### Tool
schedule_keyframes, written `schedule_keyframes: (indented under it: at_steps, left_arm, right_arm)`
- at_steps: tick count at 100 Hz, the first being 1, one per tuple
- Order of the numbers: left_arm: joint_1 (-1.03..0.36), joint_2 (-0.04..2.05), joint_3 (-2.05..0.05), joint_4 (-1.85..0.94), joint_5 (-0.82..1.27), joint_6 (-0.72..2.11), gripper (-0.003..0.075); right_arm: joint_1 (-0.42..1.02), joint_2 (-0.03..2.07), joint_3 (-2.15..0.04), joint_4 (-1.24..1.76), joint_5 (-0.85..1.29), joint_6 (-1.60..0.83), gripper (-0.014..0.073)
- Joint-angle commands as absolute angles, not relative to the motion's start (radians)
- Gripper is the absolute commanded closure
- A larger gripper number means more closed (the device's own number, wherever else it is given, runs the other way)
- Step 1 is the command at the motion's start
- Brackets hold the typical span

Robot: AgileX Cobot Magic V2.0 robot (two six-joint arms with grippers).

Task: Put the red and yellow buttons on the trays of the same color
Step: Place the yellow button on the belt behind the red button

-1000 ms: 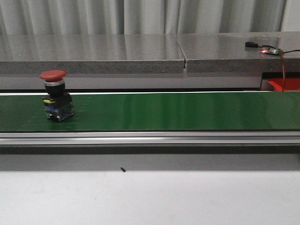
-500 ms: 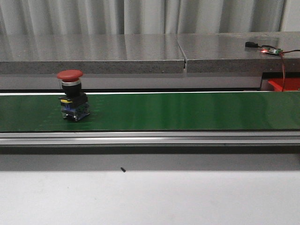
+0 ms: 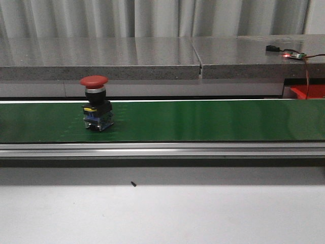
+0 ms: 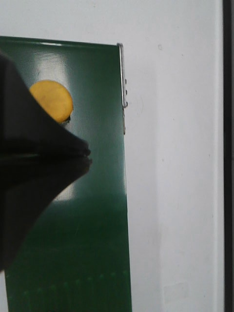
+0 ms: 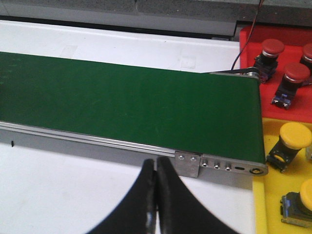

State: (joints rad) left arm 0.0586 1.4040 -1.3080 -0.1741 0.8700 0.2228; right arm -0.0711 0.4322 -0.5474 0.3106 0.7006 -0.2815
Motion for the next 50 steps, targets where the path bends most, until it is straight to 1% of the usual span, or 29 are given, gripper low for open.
schedule_keyframes:
  at_steps: [1, 21, 50]
  left_arm:
    - [-0.004, 1.312, -1.298, -0.142, 0.792, 0.227, 0.0739]
    - [-0.084, 1.156, -1.157, -0.143, 0.701, 0.225, 0.0739]
    - [-0.092, 0.861, -0.921, -0.152, 0.673, 0.225, 0.0739]
  right_arm:
    - [-0.07, 0.437, -0.574, 0.338, 0.66, -0.29, 0.0661]
    - [-0.07, 0.437, -0.574, 0.342, 0.67, -0.29, 0.0661]
    - [-0.07, 0.49, -0.577, 0.345, 0.68, -0.29, 0.0661]
